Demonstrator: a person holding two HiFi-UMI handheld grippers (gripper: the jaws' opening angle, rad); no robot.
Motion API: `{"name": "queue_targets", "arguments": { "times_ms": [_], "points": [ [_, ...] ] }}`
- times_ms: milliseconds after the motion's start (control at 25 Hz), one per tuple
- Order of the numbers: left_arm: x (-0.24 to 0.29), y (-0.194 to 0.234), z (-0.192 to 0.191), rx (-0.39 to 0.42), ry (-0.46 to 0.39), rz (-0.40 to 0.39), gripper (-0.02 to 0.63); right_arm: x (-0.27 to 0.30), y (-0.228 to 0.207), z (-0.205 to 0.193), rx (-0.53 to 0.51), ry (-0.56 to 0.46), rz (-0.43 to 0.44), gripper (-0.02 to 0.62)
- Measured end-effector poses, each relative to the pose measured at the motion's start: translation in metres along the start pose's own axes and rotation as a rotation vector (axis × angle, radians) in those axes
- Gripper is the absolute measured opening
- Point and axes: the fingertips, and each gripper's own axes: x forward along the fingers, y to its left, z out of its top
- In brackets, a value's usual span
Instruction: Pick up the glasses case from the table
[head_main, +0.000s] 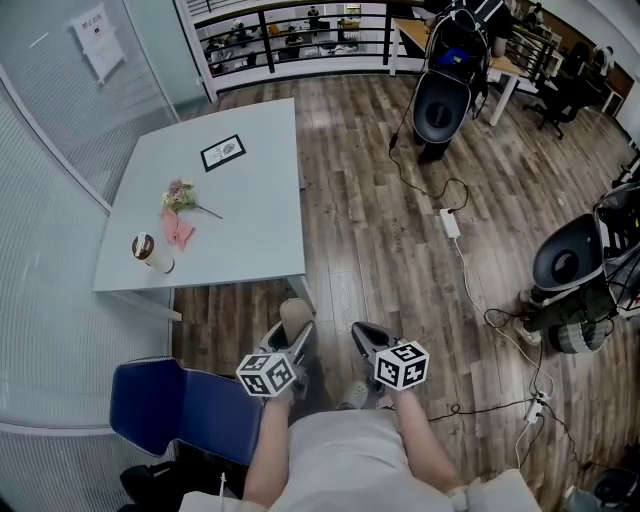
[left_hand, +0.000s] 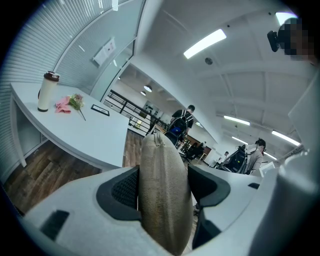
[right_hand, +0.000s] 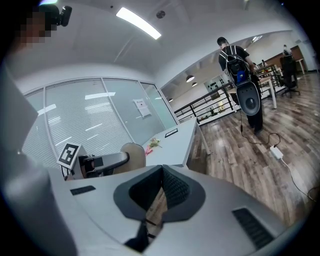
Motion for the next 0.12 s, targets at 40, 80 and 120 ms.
{"name": "queue_targets", "arguments": {
  "times_ms": [40,80,120],
  "points": [
    [0.0007,-0.0009,-0.0004,-0.001,0.000,-0.001,0.294,-0.0008,-0.0008,-0.0001,0.001,0.000,0.001,-0.003],
    [0.0016,-0.0020,-0.0008,-0.001,0.000,-0.002,0.294,-0.0016,-0.0018,-0.0001,0.003,0.000,0.001,-0.003],
    [0.0026,-0.0032,-0.0011,-0.002,0.000,-0.002,0.293,-0.0024,-0.0029,-0.0001,0.004,0.000,0.001,-0.002]
  ]
}}
